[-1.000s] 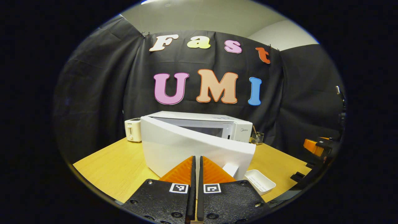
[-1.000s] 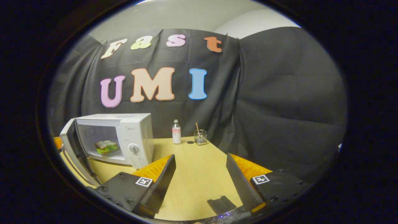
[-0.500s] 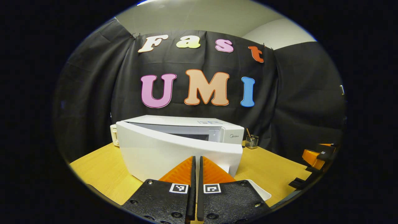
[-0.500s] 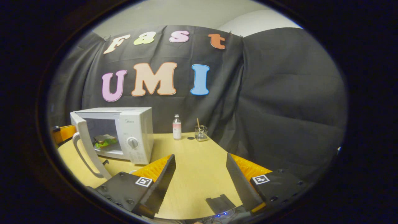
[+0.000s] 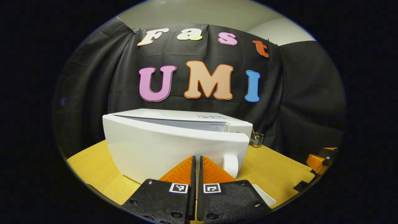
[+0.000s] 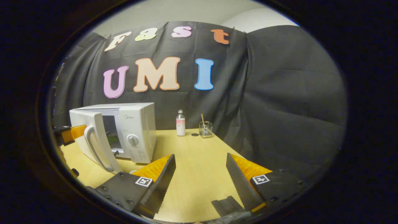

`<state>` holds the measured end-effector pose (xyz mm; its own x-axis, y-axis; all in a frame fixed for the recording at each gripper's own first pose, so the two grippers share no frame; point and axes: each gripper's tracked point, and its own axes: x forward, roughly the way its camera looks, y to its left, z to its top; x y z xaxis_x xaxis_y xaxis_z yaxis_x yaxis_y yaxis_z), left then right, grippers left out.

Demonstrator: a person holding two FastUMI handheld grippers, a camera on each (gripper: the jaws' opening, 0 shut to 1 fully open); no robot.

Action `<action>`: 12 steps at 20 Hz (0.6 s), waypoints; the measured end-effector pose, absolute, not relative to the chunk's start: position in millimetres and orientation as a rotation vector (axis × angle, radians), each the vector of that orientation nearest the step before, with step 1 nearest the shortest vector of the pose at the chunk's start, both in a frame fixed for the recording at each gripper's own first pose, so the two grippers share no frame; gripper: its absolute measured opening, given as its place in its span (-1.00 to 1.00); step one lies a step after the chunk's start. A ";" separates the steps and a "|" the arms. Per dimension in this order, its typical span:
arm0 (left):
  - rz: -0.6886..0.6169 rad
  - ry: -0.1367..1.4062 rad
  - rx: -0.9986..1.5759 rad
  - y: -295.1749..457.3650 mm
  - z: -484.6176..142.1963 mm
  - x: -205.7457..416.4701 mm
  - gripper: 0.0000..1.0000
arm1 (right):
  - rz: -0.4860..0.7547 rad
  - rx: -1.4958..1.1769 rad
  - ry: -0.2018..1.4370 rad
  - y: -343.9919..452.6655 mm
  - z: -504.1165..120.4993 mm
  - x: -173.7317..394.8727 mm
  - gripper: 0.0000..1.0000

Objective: Open the microwave oven with the left hand, put the food in, and close the microwave oven.

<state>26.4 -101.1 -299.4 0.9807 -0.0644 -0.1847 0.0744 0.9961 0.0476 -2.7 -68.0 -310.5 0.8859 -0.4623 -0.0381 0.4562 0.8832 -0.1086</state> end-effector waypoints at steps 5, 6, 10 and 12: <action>-0.058 0.185 0.059 -106.1 -303.3 48.2 -0.92 | -0.467 -0.089 0.068 -71.1 -309.8 6.5 0.84; -0.055 0.182 0.058 -105.9 -303.9 51.9 -0.92 | -0.464 -0.085 0.067 -72.0 -308.5 8.3 0.84; -0.047 0.192 0.057 -106.2 -309.8 65.3 -0.92 | -0.455 -0.092 0.037 -74.1 -291.0 15.3 0.84; -0.042 0.198 0.052 -106.2 -312.8 70.2 -0.92 | -0.446 -0.096 0.014 -73.3 -280.2 21.1 0.84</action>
